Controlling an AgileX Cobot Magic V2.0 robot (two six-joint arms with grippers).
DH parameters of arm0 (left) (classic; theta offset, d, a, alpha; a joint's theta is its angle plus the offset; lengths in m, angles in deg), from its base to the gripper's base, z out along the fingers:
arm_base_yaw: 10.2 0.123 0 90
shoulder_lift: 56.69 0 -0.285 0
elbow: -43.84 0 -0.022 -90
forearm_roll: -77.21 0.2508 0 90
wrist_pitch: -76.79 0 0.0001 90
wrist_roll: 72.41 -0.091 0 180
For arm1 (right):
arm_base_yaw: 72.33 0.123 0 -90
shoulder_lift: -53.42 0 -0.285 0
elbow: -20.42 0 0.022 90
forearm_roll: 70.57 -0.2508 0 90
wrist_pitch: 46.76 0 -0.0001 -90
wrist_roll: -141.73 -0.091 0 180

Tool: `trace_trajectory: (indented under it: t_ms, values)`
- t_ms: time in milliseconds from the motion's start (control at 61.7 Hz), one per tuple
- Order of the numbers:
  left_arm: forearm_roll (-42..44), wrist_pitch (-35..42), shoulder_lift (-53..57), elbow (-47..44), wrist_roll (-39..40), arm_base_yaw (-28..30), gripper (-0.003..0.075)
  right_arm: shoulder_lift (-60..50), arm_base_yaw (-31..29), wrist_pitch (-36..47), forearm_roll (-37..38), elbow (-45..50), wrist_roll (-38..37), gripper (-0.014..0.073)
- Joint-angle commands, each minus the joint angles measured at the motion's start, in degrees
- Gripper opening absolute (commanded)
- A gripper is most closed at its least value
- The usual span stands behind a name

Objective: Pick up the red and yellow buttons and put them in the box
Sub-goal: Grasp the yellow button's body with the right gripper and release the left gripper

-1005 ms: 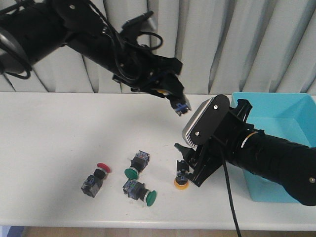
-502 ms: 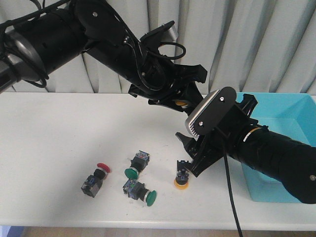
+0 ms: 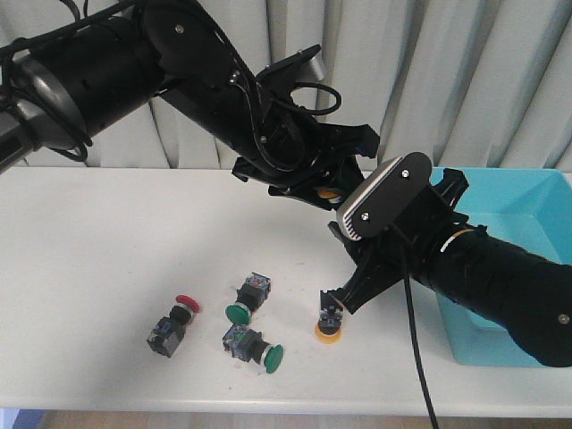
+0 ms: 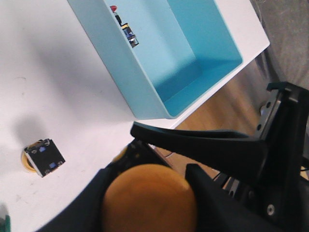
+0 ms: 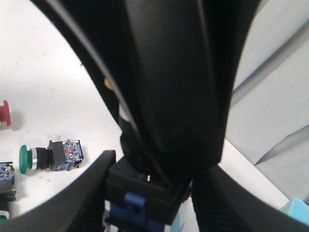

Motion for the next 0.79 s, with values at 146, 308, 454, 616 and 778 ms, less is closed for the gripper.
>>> trace_trajectory:
  t_ms: [146,308,454,616,778]
  values:
    - [2.17,1.90,3.56,1.83,-2.49,0.09,0.0185,-1.63,-0.10,3.21,0.16,-1.41,2.17,-0.0007]
    - [2.78,1.75,3.56,1.83,-2.61,0.09,0.0380,-1.63,-0.10,2.94,0.16,-1.41,2.54,-0.0007]
    - [2.78,1.75,3.68,1.83,-2.61,0.09,0.0479,-1.63,-0.10,2.36,0.16,-1.41,2.89,-0.0007]
    - [3.04,1.43,4.61,1.83,-2.61,0.09,0.0486,-1.63,-0.16,2.92,-0.49,-1.41,3.31,-0.0006]
    - [3.69,1.20,6.88,1.83,-3.31,0.09,0.0486,-1.48,-3.86,3.38,-3.57,-1.41,3.62,-0.0006]
